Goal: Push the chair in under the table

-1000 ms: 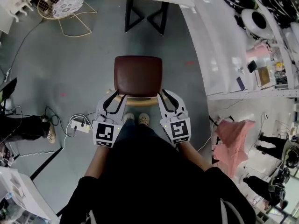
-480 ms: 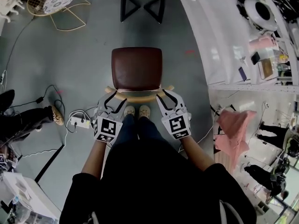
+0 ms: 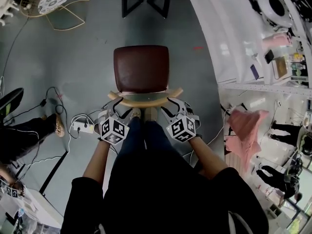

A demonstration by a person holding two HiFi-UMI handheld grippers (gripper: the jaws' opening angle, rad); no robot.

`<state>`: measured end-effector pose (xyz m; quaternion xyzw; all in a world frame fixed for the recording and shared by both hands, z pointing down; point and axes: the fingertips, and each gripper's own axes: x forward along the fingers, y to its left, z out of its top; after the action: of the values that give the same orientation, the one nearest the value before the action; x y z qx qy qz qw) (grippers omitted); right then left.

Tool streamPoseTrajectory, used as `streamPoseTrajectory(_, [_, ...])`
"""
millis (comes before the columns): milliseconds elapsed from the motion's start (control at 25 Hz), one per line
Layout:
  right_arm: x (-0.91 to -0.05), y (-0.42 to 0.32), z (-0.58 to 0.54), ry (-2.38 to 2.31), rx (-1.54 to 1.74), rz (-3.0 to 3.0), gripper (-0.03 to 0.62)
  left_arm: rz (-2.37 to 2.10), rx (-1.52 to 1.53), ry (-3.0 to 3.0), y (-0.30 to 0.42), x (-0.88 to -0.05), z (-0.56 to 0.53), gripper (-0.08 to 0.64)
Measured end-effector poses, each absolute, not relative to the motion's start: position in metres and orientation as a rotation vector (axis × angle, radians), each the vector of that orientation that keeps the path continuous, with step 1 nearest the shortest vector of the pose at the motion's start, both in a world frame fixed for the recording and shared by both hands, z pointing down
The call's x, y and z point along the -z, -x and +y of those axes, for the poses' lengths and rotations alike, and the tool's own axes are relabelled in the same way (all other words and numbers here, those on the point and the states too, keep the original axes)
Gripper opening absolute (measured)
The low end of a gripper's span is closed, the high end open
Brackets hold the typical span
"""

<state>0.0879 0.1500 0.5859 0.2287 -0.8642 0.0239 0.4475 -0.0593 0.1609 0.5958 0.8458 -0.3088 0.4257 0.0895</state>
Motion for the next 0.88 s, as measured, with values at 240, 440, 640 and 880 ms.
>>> streamPoseTrajectory(240, [-0.630,-0.095,0.158,-0.401,-0.016,-2.008,0.196,-0.779,-1.425,-2.488,0.062,-0.631,0.169,0.293])
streamPoseTrajectory(440, [-0.658,-0.100,0.156,-0.319,0.050,-1.885,0.206,-0.673,-1.642,-2.496,0.065,-0.658,0.172,0.301])
streamPoseTrajectory(640, [-0.681,-0.105,0.156,-0.200,0.218,-1.751,0.207,-0.562,-1.836,-2.501,0.064,-0.680,0.173,0.302])
streamPoseTrajectory(880, [-0.699,-0.111,0.152,-0.130,0.330,-1.635,0.207,-0.468,-1.955,-2.486,0.065,-0.697,0.170,0.299])
